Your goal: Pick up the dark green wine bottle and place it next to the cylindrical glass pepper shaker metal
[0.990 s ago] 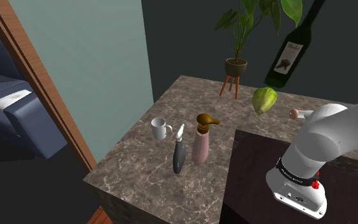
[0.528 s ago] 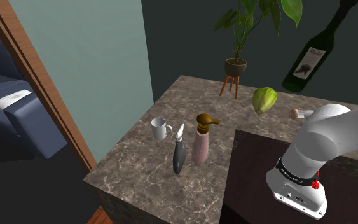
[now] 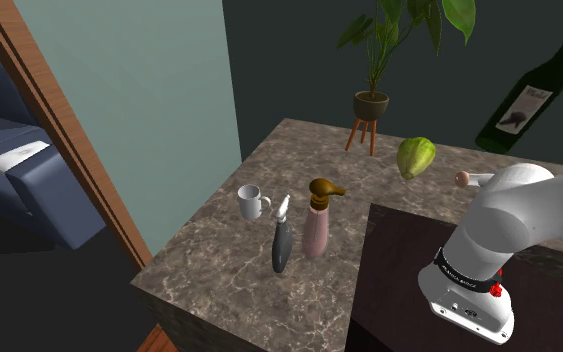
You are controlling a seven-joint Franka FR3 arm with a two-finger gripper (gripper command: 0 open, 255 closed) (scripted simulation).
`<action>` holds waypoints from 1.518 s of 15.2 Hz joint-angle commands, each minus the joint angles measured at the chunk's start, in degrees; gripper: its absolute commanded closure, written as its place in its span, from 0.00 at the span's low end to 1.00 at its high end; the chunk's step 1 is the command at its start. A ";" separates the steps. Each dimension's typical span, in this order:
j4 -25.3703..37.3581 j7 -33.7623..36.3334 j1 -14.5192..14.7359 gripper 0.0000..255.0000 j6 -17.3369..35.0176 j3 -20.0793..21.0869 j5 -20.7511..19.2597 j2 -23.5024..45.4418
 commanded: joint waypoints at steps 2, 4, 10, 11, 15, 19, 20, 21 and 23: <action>1.00 -3.83 0.09 1.00 -0.01 -3.01 -2.78 -0.89; 1.91 -6.56 0.36 1.00 0.21 -5.39 -4.74 -1.31; 6.26 -14.88 2.27 1.00 1.10 -13.18 -10.40 -1.77; 7.24 -16.29 2.78 1.00 1.27 -14.58 -11.29 -1.74; 11.94 -21.95 5.54 1.00 1.95 -20.55 -14.75 -1.46; 18.13 -27.70 9.70 1.00 2.47 -27.15 -18.09 -1.08; 18.97 -28.37 10.31 1.00 2.49 -27.95 -18.50 -1.06; 17.69 -28.01 9.76 1.00 3.07 -27.73 -18.66 -1.66; 15.23 -27.35 8.69 1.00 4.24 -27.41 -18.94 -2.78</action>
